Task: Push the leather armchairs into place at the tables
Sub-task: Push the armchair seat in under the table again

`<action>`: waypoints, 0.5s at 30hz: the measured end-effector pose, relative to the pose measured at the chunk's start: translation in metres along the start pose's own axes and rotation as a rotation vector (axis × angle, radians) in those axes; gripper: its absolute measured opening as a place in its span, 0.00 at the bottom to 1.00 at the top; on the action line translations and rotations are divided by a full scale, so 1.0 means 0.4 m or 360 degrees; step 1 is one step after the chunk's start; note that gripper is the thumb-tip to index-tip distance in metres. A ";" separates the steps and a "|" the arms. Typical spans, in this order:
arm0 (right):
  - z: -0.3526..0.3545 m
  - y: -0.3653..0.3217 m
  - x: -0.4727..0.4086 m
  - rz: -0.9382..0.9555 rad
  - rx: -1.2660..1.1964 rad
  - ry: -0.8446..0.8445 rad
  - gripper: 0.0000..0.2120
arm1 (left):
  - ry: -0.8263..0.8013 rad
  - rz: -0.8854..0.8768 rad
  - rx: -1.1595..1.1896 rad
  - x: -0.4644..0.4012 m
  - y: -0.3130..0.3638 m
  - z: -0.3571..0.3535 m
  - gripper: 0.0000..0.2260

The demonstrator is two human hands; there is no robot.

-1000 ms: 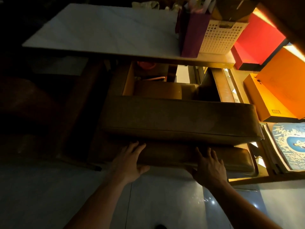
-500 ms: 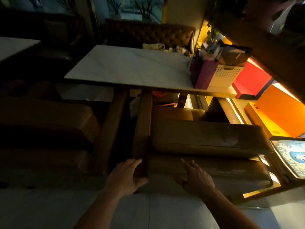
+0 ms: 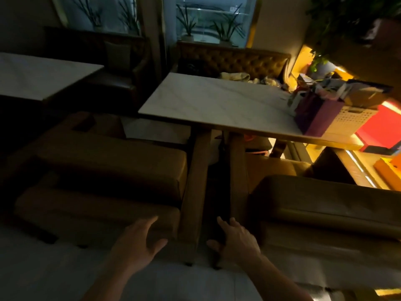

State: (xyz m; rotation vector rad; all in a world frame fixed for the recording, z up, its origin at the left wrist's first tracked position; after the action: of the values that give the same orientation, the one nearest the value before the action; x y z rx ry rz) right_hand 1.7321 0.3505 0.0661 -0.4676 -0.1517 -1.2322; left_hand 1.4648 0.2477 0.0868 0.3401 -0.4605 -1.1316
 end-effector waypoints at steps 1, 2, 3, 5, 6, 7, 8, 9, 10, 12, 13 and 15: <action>-0.021 -0.037 -0.027 0.0024 0.0007 -0.0012 0.42 | 0.0020 0.0034 0.0004 -0.013 -0.047 0.012 0.36; -0.040 -0.077 -0.055 0.0054 0.0008 -0.0021 0.40 | 0.0046 0.0055 -0.0001 -0.028 -0.092 0.024 0.36; -0.056 -0.118 -0.084 0.0085 0.0000 -0.0028 0.39 | 0.0083 0.0062 -0.0016 -0.043 -0.132 0.039 0.36; -0.091 -0.209 -0.151 0.0149 -0.0046 -0.0020 0.39 | 0.0156 0.0105 -0.0050 -0.088 -0.221 0.071 0.35; -0.102 -0.248 -0.173 0.0182 -0.0063 -0.0002 0.40 | 0.0198 0.0128 -0.0079 -0.106 -0.255 0.089 0.35; -0.113 -0.285 -0.189 0.0206 -0.0068 0.0024 0.41 | 0.0234 0.0144 -0.0120 -0.123 -0.283 0.106 0.35; -0.135 -0.326 -0.219 0.0214 -0.0079 0.0045 0.43 | 0.0236 0.0168 -0.0178 -0.153 -0.326 0.120 0.36; -0.158 -0.360 -0.244 0.0208 -0.0084 0.0064 0.44 | 0.0209 0.0191 -0.0247 -0.184 -0.367 0.129 0.36; -0.180 -0.391 -0.265 0.0197 -0.0084 0.0080 0.45 | 0.0162 0.0195 -0.0331 -0.216 -0.402 0.137 0.37; -0.222 -0.440 -0.302 0.0185 -0.0049 0.0077 0.48 | 0.0066 0.0182 -0.0511 -0.279 -0.467 0.151 0.39; -0.240 -0.455 -0.320 0.0182 -0.0020 0.0056 0.49 | 0.0035 0.0169 -0.0569 -0.312 -0.495 0.158 0.40; -0.271 -0.469 -0.358 0.0169 0.0042 -0.0009 0.51 | -0.0027 0.0134 -0.0609 -0.379 -0.546 0.170 0.44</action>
State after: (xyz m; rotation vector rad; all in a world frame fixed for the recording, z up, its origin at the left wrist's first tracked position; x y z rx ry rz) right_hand 1.4944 0.3821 -0.0336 -0.4507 -0.1461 -1.1239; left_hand 1.2057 0.3000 0.0125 -0.0228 -0.2623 -1.1138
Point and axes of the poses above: each hand's wrist, its own x-axis away from the middle knuckle, its own z-axis out of the back of the hand, y = z × x, the point moved 8 cm from there along -x, towards the middle knuckle, and after that the axes turned 8 degrees about y, right-handed, at the moved point
